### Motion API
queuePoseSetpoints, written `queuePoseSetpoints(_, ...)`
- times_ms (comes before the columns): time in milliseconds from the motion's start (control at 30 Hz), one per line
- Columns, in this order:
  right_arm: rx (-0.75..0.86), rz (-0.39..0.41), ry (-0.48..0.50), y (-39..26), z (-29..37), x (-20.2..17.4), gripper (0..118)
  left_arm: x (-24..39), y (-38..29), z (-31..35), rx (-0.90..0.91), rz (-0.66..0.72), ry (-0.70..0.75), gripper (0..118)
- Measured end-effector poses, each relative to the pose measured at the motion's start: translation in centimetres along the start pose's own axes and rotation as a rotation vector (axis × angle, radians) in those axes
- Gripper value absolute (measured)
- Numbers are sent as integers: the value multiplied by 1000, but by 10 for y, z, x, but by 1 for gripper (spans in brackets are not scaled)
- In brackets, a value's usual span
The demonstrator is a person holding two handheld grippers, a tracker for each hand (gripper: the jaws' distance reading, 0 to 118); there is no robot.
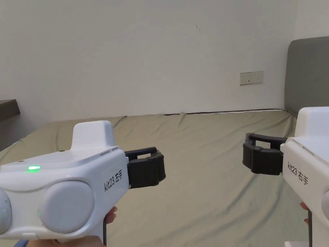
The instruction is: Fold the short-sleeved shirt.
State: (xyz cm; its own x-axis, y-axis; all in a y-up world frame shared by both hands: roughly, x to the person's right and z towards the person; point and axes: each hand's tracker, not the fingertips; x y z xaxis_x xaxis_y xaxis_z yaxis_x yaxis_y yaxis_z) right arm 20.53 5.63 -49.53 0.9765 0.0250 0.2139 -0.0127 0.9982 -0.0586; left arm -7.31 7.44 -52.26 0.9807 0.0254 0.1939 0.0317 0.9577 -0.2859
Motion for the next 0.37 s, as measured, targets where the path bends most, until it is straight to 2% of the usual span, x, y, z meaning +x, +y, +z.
queuePoseSetpoints(133,-5,3,6,0,-1,-1,118,-4,-2,-2,-16,10,20,118)
queuePoseSetpoints(200,-29,6,58,2,-1,0,118,-5,-4,-3,-22,2,26,118)
queuePoseSetpoints(267,-40,-29,82,2,-1,1,118,-5,-4,-3,-24,4,32,118)
queuePoseSetpoints(367,-23,-73,61,0,3,-1,118,-6,-5,-3,-26,9,20,118)
